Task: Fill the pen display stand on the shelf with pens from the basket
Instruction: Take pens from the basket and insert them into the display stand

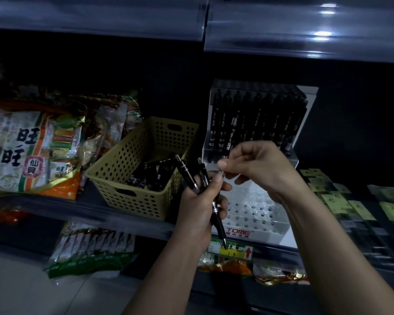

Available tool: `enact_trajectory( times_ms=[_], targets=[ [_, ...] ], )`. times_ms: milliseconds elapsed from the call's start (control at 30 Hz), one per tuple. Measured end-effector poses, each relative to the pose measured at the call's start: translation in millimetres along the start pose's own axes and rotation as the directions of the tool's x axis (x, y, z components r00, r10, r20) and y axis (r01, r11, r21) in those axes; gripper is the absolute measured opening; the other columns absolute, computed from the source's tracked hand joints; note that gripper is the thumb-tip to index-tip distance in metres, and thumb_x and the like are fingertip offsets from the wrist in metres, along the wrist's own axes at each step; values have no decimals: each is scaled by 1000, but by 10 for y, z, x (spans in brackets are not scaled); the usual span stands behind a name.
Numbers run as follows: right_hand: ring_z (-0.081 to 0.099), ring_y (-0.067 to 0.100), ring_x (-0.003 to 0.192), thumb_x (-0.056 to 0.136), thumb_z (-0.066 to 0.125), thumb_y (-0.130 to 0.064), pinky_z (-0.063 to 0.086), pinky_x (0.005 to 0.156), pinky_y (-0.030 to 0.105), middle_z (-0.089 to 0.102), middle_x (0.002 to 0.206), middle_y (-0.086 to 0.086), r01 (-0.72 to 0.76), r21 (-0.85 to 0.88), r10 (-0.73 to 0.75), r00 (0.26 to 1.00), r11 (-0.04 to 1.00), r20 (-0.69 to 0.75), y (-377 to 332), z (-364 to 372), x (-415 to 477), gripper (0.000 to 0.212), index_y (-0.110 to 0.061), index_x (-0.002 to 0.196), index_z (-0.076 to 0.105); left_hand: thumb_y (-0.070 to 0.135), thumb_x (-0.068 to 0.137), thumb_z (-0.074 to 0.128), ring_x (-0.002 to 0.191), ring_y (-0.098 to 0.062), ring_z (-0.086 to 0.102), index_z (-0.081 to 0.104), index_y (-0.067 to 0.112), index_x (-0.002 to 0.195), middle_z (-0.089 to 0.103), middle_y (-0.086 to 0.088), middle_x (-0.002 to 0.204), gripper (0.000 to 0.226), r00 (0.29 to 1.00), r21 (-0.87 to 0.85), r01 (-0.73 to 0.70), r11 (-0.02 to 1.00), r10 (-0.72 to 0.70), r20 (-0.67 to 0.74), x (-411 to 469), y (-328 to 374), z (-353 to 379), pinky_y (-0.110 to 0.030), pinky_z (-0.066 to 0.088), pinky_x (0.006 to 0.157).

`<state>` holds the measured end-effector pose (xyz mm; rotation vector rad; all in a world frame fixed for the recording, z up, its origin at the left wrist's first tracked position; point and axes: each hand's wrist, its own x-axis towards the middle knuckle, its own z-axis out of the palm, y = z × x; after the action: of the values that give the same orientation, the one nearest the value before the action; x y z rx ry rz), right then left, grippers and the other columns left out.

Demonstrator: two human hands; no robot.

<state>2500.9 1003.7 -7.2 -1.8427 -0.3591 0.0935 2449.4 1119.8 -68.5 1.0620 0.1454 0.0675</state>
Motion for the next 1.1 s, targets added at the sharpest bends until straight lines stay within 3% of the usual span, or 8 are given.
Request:
enact_trajectory(
  times_ms=[167, 267, 400, 500, 633, 767, 1100],
  targets=[
    [66, 15, 58, 81, 71, -7, 52, 52, 22, 69, 70, 11, 59, 109, -38, 982, 992, -183, -20, -96, 21, 10, 0, 80, 64, 28, 95, 55, 45, -13, 49, 60, 17, 106, 67, -4, 79, 16, 999, 48, 47, 998, -46, -15, 16, -22, 11, -23, 37, 41],
    [67, 11, 59, 83, 72, -14, 52, 53, 21, 70, 68, 2, 90, 122, -41, 933, 988, -357, -14, -166, 33, 7, -12, 81, 65, 33, 94, 55, 43, -13, 48, 65, 24, 109, 65, -1, 67, 20, 999, 107, 41, 993, -40, -11, 16, -47, -2, -23, 36, 42],
    [63, 6, 60, 85, 71, -24, 49, 58, 22, 67, 71, -3, 163, -21, -147, 819, 986, -555, 2, -279, 39, 12, -25, 80, 61, 38, 93, 54, 40, -10, 40, 67, 26, 106, 47, 5, 52, 22, 998, 134, 58, 989, -57, -12, 21, -68, -14, -22, 33, 42],
    [62, 13, 67, 85, 70, -29, 50, 64, 29, 67, 73, -4, 159, -171, -233, 727, 972, -646, 26, -321, 56, 12, -28, 78, 60, 33, 95, 54, 45, -11, 40, 65, 18, 104, 48, 5, 54, 21, 996, 109, 83, 991, -80, -30, 42, -58, -1, -23, 34, 44],
    [61, 11, 68, 87, 68, -30, 50, 64, 26, 66, 75, -5, 141, -286, -303, 675, 948, -673, 51, -292, 68, 15, -17, 91, 65, 14, 97, 47, 50, -13, 45, 55, 17, 108, 57, -1, 60, 14, 995, 46, 87, 995, -85, -44, 50, -49, 9, -27, 37, 49],
    [56, 1, 63, 87, 68, -29, 41, 57, 12, 62, 71, -9, 115, -386, -354, 686, 915, -635, 56, -240, 72, 12, -17, 91, 66, 18, 98, 48, 48, -13, 45, 50, 11, 93, 60, -2, 64, 9, 997, 117, 67, 991, -62, -43, 56, -79, -1, -26, 38, 48],
    [65, 24, 76, 88, 67, -29, 49, 65, 29, 70, 81, 8, 58, -591, -427, 747, 805, -509, 106, -132, 102, 24, -9, 100, 69, 20, 97, 54, 48, -11, 47, 54, 10, 92, 63, -1, 69, 11, 996, 104, 70, 992, -64, -59, 59, -37, -26, -25, 39, 45]
  ],
)
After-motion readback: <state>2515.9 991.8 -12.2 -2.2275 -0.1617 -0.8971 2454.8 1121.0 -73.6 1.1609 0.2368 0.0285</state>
